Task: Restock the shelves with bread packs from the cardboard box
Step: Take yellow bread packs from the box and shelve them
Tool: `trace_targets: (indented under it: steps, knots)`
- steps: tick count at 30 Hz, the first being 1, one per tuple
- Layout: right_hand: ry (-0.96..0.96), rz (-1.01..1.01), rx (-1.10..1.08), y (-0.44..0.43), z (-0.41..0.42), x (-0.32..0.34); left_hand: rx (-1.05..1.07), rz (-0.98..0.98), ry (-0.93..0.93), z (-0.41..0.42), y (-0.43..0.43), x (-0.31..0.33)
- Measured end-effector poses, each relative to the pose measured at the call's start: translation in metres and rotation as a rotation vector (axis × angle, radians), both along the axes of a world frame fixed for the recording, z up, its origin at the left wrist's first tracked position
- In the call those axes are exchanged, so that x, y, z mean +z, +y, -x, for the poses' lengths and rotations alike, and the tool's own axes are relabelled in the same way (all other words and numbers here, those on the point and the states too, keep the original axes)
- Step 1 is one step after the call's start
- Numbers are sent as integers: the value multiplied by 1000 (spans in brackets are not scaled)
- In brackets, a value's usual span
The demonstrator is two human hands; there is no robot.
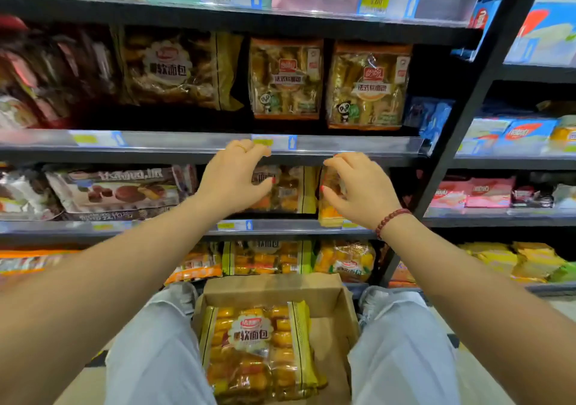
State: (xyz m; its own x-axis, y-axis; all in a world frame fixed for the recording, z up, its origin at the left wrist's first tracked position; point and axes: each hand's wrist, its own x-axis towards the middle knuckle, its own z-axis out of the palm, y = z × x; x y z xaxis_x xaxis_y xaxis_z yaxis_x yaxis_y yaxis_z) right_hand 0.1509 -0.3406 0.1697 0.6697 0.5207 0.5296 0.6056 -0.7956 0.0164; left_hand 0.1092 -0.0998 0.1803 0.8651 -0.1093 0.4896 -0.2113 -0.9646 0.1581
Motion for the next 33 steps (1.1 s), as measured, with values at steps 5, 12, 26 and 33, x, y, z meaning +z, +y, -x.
trace_targets:
  steps: [5, 12, 26, 33]
  knots:
    - [79, 38, 35, 16, 30, -48, 53, 2, 116, 34, 15, -54]
    - [302, 85, 28, 29, 40, -129, 115, 57, 338, 56, 31, -138]
    - [894, 106, -204, 28, 48, -293, 360, 236, 763, 73, 56, -302]
    - [1140, 40, -351, 24, 49, -356, 493, 519, 907, 76, 51, -368]
